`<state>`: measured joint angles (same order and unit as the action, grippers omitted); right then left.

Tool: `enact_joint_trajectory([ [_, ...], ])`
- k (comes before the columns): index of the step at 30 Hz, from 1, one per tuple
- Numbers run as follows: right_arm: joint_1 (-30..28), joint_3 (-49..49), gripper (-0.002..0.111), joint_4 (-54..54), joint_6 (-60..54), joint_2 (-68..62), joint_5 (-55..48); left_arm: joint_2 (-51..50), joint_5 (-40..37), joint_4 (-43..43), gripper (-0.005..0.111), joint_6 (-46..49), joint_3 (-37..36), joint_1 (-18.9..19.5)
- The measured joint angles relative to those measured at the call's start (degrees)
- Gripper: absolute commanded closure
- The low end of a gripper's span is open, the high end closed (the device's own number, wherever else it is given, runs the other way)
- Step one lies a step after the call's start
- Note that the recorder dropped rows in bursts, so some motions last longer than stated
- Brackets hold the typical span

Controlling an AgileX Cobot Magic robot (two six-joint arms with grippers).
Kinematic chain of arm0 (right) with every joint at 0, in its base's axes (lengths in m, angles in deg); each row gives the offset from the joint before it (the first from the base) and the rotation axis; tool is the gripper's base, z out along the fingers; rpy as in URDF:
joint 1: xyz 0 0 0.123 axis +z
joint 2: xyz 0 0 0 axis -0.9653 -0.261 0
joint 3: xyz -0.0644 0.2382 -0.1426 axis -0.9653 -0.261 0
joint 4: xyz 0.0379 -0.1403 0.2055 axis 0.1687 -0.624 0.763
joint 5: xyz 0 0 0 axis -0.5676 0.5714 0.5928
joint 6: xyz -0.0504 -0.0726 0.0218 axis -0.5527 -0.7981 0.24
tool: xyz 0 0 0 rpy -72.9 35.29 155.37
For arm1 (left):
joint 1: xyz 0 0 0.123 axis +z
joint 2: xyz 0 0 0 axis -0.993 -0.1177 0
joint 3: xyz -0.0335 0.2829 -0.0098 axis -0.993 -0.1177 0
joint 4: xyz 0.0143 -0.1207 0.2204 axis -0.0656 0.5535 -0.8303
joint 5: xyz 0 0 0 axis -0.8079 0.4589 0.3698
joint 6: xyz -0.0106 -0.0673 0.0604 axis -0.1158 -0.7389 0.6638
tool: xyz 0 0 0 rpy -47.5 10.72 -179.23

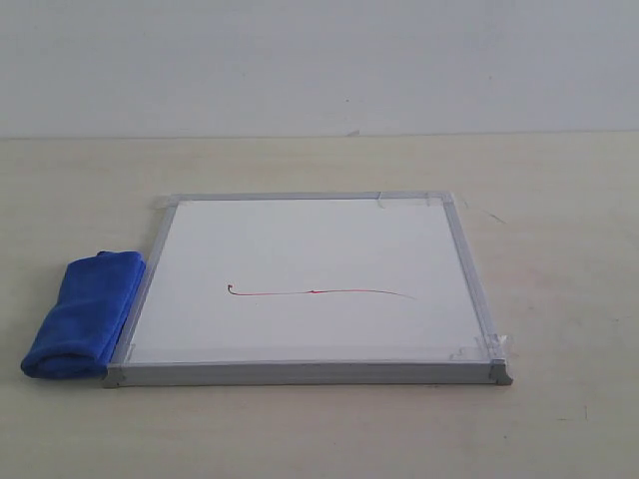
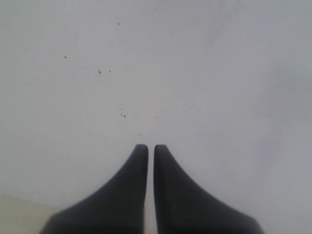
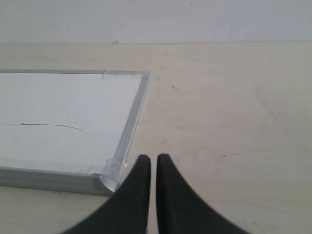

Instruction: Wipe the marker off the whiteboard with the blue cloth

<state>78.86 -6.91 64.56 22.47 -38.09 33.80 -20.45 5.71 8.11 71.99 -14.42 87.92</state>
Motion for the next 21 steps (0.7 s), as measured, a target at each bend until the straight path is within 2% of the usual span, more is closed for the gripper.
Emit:
enact_joint_trajectory([
  [4,0.0,0.0,0.107,0.0,0.0,0.0,0.0,-13.0,-8.7,0.0,0.102,2.5,10.0,0.0],
  [9,0.0,0.0,0.107,0.0,0.0,0.0,0.0,-25.2,-18.8,-3.7,0.102,2.6,18.2,0.0],
  [15,0.0,0.0,0.107,0.0,0.0,0.0,0.0,-38.2,-25.5,-7.7,0.102,1.5,19.9,0.0],
  [18,0.0,0.0,0.107,0.0,0.0,0.0,0.0,-48.4,-26.9,-13.5,0.102,1.7,20.0,0.0],
  [20,0.0,0.0,0.107,0.0,0.0,0.0,0.0,-54.4,-27.9,-16.8,0.093,1.4,20.0,0.0],
  [21,0.0,0.0,0.107,0.0,0.0,0.0,0.0,-56.3,-28.5,-17.5,0.078,1.4,20.0,0.0],
])
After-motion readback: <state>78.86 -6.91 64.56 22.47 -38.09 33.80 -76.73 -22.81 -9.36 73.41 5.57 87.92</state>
